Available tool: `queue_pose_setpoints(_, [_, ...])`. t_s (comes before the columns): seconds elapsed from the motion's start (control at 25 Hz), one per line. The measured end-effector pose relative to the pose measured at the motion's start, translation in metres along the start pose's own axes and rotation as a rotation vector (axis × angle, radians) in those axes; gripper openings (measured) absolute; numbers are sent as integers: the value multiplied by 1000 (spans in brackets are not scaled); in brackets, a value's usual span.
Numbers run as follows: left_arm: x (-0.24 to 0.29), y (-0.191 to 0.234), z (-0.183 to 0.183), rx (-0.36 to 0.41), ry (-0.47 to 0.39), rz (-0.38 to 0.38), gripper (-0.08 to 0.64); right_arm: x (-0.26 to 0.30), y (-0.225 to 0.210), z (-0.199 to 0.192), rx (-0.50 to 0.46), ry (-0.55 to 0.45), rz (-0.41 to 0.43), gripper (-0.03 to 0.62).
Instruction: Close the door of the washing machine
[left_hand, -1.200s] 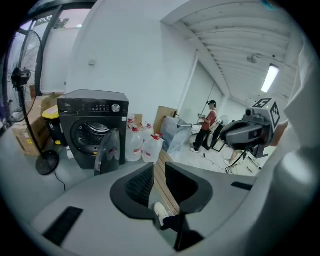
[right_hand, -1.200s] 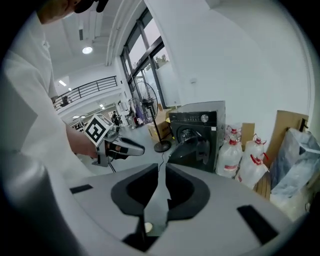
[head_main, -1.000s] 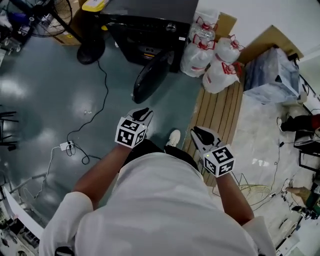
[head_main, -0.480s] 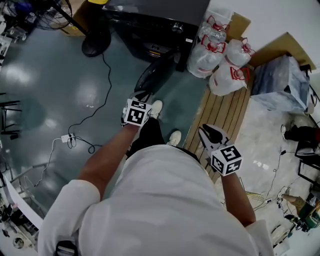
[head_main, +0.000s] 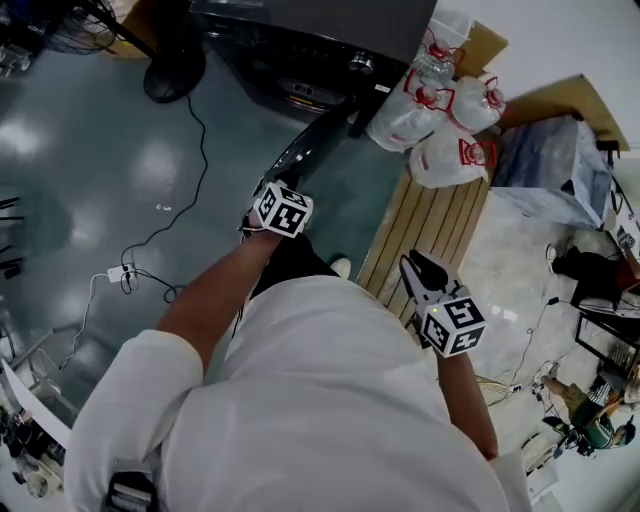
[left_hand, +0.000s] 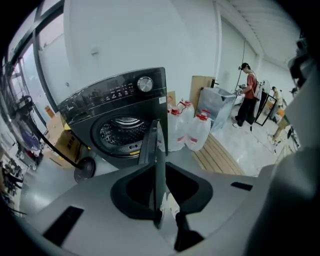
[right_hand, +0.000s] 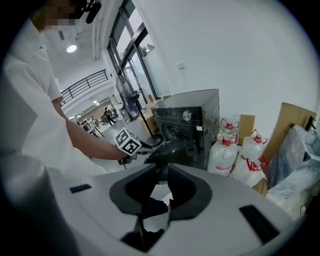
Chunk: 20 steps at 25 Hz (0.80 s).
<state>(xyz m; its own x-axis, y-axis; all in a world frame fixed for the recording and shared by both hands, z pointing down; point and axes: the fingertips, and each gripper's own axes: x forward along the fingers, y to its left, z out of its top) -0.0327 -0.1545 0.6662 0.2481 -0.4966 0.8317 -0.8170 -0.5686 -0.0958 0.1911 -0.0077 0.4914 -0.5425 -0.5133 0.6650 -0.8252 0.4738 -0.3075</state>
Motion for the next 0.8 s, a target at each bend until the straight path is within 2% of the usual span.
queue_pose_setpoints(0.36, [33,5,-1,141,72,-11,80,19,-12,23,23,31,-14,81])
queue_pose_setpoints(0.8, [41,17,-5,125,79,-36,67,38,-13,41,20,40,-8,81])
